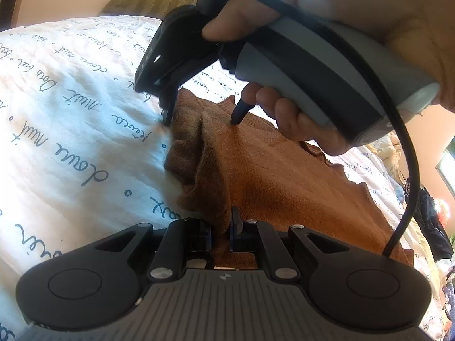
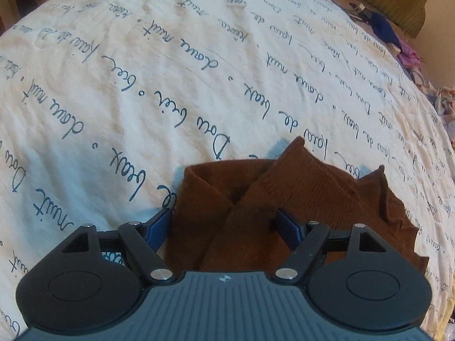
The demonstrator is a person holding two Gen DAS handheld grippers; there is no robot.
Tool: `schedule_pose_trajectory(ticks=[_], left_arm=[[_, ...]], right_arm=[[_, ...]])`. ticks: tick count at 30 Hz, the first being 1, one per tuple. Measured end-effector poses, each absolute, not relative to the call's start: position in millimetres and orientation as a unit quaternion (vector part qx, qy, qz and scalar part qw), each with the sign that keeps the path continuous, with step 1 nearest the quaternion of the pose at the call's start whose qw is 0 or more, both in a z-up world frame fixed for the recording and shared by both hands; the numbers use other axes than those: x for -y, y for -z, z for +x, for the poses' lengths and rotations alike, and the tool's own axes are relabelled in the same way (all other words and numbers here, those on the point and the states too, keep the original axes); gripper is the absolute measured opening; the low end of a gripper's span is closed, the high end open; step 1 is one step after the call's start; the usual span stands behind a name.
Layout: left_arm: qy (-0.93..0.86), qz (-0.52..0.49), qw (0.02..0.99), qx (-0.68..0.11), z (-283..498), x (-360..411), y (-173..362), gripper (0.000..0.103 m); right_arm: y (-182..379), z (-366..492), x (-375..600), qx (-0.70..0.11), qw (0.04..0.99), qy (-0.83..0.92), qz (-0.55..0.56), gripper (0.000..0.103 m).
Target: Fold small clothes
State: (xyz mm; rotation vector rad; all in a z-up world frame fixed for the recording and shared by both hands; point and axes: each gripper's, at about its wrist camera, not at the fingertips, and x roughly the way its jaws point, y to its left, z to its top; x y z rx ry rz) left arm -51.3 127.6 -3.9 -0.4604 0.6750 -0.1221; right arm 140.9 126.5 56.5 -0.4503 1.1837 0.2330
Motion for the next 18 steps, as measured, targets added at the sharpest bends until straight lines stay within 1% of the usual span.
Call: schedule_pose_trajectory(ticks=[1,3,4,5,7,11,18], left_arm=[[0.059,-0.223,0.916,-0.327,-52,-127,4,0.009],[0.06,-0.225,0.915,-0.328,-52,-127,3,0.009],[0.061,-0.226,0.915,-0.328,-52,-128,4,0.009],[0.061,-0.228,0.915,-0.328,-52,-129,4,0.009],[0.061,-0.228,0.914,-0.329,-52,-130,5,0.009],[0.06,-0.237,0.911,-0.331,-46,-136,4,0.008],[0.059,-0.218,0.922,-0.313,-49,-131,-8,0.007]], right_arm=[[-54,141,-127,-0.551,0.8,-0.109,-0.211,0.078],[-51,139,-126,-0.547,0.802,-0.111,-0.21,0.065],[-51,137,-126,-0.546,0.802,-0.117,-0.21,0.052],[-52,135,-127,-0.543,0.804,-0.122,-0.21,0.031],[-52,134,-128,-0.538,0.805,-0.109,-0.224,0.014],[-56,132,-119,-0.53,0.812,-0.12,-0.214,0.01],[-82,132,-90,-0.513,0.83,-0.152,-0.157,0.009]])
